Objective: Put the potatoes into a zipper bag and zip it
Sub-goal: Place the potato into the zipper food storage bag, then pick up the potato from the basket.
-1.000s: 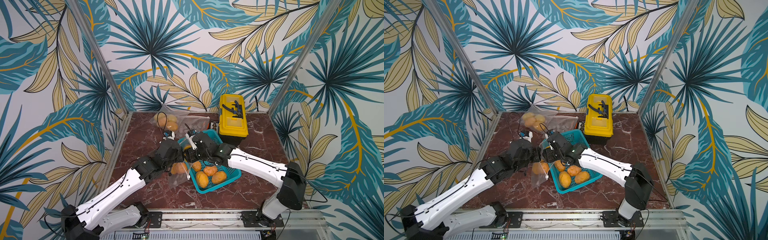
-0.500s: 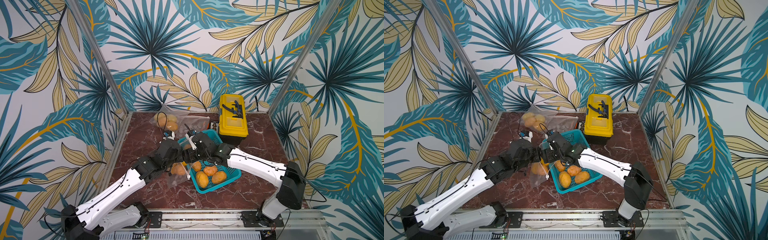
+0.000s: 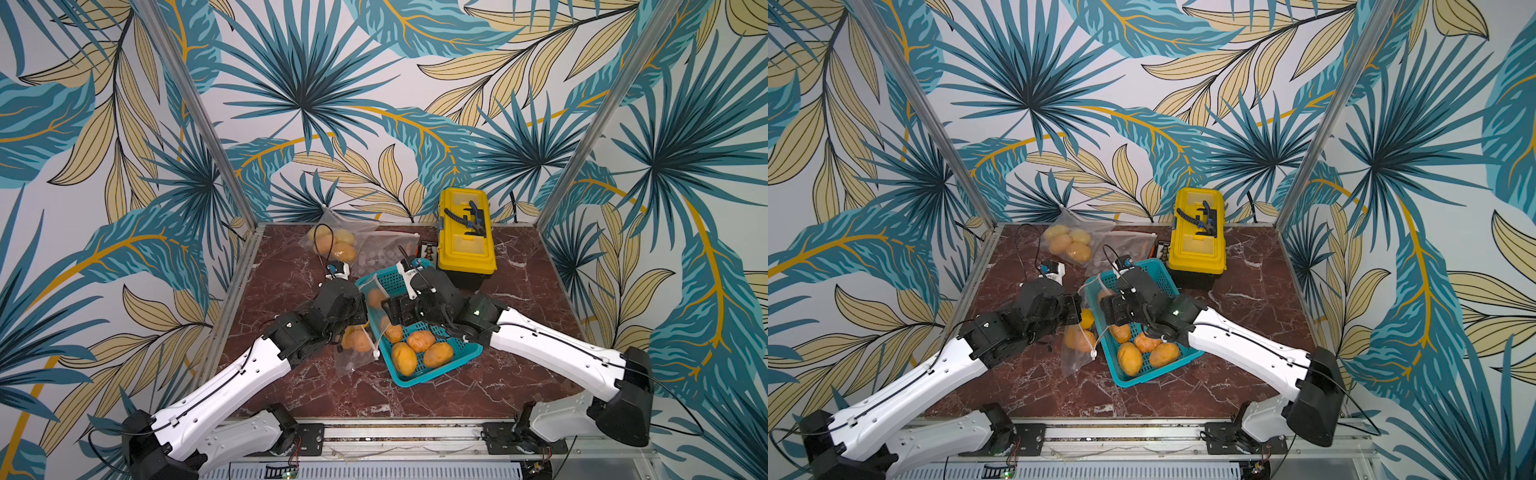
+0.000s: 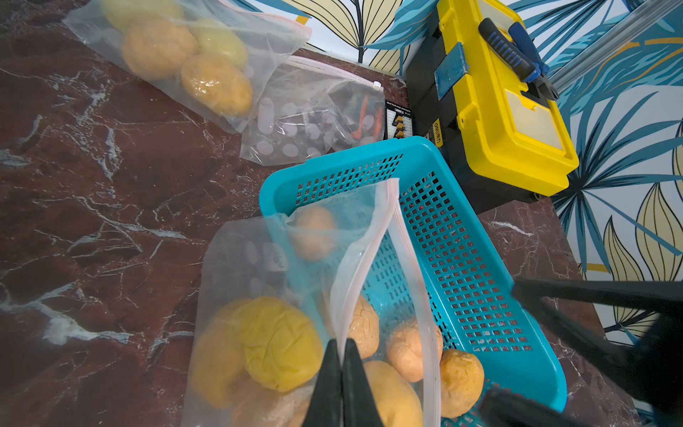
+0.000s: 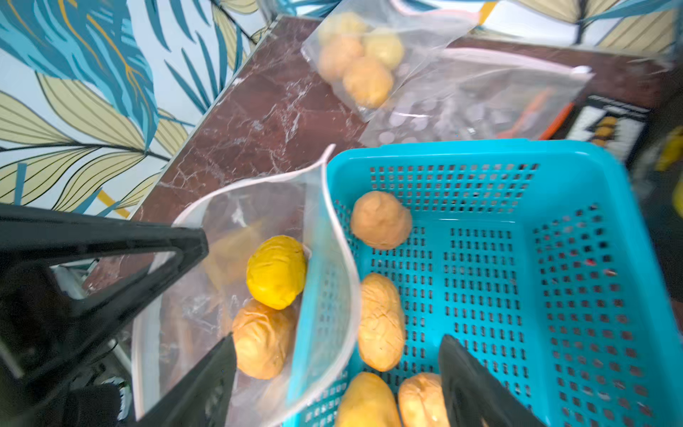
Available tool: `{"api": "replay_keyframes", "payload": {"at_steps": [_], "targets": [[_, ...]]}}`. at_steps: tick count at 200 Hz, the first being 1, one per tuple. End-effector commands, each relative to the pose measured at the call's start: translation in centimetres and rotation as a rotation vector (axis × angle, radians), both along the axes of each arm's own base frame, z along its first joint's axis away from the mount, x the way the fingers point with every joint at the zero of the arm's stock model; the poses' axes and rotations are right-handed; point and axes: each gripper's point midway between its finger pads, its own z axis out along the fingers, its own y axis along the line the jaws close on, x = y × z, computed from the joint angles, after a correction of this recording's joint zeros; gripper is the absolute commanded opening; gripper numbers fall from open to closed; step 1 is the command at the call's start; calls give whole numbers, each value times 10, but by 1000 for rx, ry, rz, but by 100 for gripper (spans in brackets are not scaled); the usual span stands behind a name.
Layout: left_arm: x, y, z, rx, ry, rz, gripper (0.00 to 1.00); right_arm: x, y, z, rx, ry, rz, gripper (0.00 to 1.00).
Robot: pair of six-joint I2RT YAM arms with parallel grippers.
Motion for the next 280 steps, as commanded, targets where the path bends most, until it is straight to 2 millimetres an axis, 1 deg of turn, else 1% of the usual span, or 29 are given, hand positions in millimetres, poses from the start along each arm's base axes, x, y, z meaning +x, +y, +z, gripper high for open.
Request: {"api": "replay_keyframes", "payload": {"at_steps": [1,24,48,62,89,100,119,152,177,226,250,264,280], "targets": [[0,0,8,-14,-35,-5,0,-1,-43,-10,-83,-54,-127,85],[0,1,8,-14,-33,-1,0,-7,-69,-18,-102,-66,-190,84],[0,1,8,-13,-36,0,0,-12,-84,-35,-146,-25,-236,78],[0,2,8,-15,-36,-1,0,-15,-90,-48,-161,14,-266,77],[-2,3,9,-17,-41,0,0,-26,-88,-75,-183,116,-253,73],[-2,3,10,-20,-42,-2,0,-30,-89,-84,-189,145,-257,73],[-3,3,10,-24,-42,-6,0,-35,-85,-99,-183,193,-238,74],[-5,5,13,-32,-50,-5,0,-38,-75,-122,-197,256,-217,75],[-8,6,14,-37,-57,-7,0,-34,-68,-139,-220,285,-215,75],[-8,8,15,-39,-62,-3,0,-28,-56,-177,-237,376,-205,78],[-8,7,14,-38,-57,-5,0,-23,-55,-188,-234,403,-208,78],[-8,7,14,-37,-57,-4,0,-19,-55,-190,-225,413,-209,77],[-8,7,15,-38,-59,-5,0,-16,-55,-191,-212,417,-214,72]]}}
